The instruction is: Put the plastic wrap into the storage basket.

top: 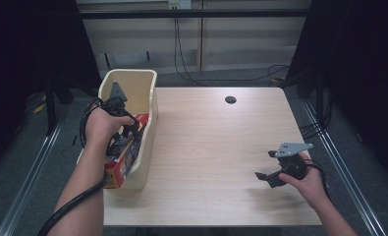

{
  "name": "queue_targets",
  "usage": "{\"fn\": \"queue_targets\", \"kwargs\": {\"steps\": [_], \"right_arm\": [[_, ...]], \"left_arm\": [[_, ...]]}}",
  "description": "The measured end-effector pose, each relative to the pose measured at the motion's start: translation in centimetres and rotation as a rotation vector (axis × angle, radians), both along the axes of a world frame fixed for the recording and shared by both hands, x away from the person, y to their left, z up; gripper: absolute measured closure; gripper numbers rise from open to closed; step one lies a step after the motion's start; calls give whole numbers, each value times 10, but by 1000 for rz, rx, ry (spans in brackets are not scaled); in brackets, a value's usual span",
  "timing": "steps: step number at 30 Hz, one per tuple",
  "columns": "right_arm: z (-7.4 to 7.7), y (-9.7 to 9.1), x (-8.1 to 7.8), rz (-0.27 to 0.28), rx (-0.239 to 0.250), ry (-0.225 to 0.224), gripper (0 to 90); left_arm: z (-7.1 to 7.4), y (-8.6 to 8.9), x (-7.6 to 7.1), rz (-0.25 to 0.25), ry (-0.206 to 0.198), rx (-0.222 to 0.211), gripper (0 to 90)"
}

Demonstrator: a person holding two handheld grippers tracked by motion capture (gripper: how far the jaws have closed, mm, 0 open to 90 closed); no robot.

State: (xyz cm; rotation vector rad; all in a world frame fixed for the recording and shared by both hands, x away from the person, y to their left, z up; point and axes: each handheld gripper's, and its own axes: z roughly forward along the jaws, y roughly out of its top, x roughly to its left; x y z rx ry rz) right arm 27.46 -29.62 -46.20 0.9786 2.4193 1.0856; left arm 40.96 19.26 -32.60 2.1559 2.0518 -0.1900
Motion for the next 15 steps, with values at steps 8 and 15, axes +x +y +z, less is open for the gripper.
{"fn": "queue_targets", "kwargs": {"steps": [8,15], "right_arm": [[-1,0,0,6,-3,0,50],[-1,-1,0,4,-4,3,51]], "left_arm": [[-8,-1,2,30,7,7,401],[-13,0,5,37,19,4,398]]}}
